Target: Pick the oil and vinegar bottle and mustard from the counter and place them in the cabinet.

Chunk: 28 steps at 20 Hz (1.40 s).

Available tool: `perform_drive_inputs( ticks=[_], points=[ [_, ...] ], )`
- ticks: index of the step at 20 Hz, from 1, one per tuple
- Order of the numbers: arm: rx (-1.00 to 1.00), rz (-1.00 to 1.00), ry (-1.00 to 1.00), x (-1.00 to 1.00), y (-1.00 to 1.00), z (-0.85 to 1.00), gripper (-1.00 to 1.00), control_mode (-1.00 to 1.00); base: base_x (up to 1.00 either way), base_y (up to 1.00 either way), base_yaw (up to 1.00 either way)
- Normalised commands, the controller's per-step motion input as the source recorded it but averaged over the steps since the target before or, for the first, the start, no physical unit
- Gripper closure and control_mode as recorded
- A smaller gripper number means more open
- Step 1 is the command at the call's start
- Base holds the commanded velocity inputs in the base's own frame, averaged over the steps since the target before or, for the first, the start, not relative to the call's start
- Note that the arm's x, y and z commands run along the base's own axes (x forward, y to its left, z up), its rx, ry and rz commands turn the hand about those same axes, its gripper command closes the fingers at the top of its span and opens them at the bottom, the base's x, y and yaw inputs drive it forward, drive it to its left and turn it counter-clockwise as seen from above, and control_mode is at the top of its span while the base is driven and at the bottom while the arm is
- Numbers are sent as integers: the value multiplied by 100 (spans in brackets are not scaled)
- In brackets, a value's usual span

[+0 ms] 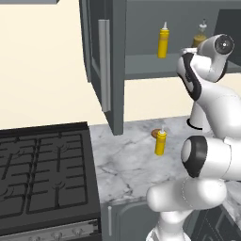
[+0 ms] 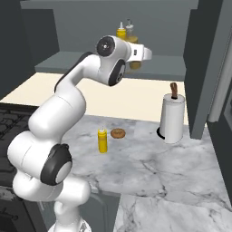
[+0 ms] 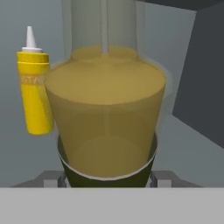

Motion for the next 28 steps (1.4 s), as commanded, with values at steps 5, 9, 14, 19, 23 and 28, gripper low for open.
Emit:
perform_drive_inputs(
  ticks=[5,9,14,19,23,28],
  points=[
    [0,0,0,37,-5,-30,100,-100,0,0,0],
    [0,0,0,35,-5,-33,100,-100,0,0,0],
    [0,0,0,34,-3,-36,100,-100,0,0,0],
    [0,0,0,24,-3,-36,-100,-100,0,0,0],
    [0,0,0,12,-9,-27,-100,-100,0,0,0],
    [0,0,0,15,-9,-23,-100,-100,0,0,0]
  ],
)
